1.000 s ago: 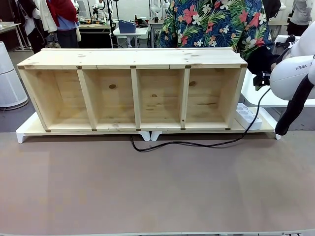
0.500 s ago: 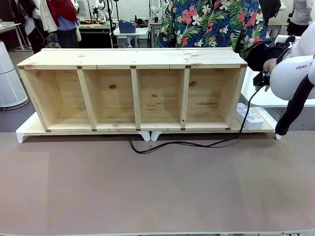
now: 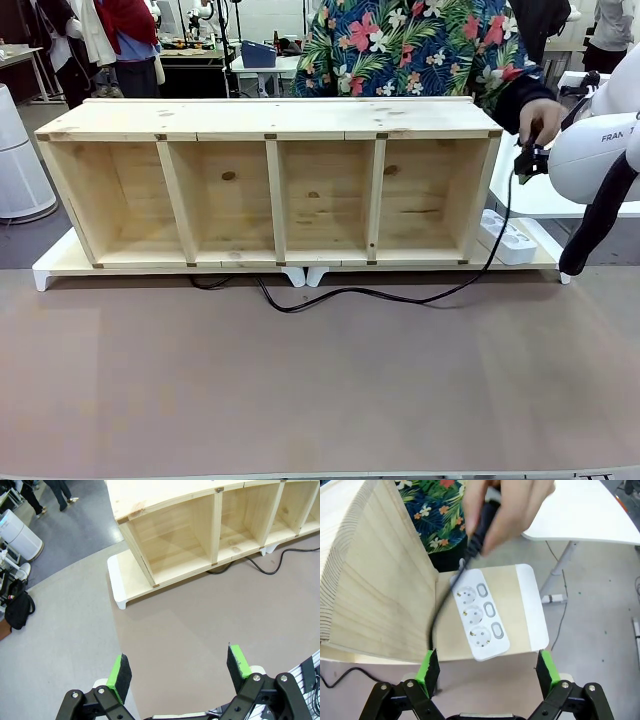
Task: Perform cable management.
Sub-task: Release the Power Cable when the human grasps it.
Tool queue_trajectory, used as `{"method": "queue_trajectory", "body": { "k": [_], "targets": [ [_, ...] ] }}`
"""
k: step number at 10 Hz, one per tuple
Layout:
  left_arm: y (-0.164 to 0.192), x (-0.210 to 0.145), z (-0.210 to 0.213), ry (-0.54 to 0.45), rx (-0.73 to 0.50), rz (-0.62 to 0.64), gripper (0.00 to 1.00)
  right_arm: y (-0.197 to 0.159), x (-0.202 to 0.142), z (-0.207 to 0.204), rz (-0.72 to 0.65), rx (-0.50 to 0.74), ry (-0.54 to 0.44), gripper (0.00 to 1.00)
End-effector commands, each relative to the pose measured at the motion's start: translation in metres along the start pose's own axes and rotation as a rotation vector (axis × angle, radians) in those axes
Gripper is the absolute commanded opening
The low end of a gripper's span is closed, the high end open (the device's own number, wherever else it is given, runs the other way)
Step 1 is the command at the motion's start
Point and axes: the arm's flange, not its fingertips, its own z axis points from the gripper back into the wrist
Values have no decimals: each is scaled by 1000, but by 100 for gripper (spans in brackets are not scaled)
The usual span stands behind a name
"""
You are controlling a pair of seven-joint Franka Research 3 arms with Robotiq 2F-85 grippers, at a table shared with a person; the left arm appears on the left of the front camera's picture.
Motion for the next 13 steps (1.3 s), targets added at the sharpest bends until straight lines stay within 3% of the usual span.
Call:
{"method": "queue_trajectory", "body": {
  "k": [1, 13],
  "targets": [
    [1, 0, 0, 0, -1, 5, 100, 0, -1, -1, -8, 0, 6, 100],
    [1, 0, 0, 0, -1, 5, 100, 0, -1, -1, -8, 0, 6, 100]
  ]
}}
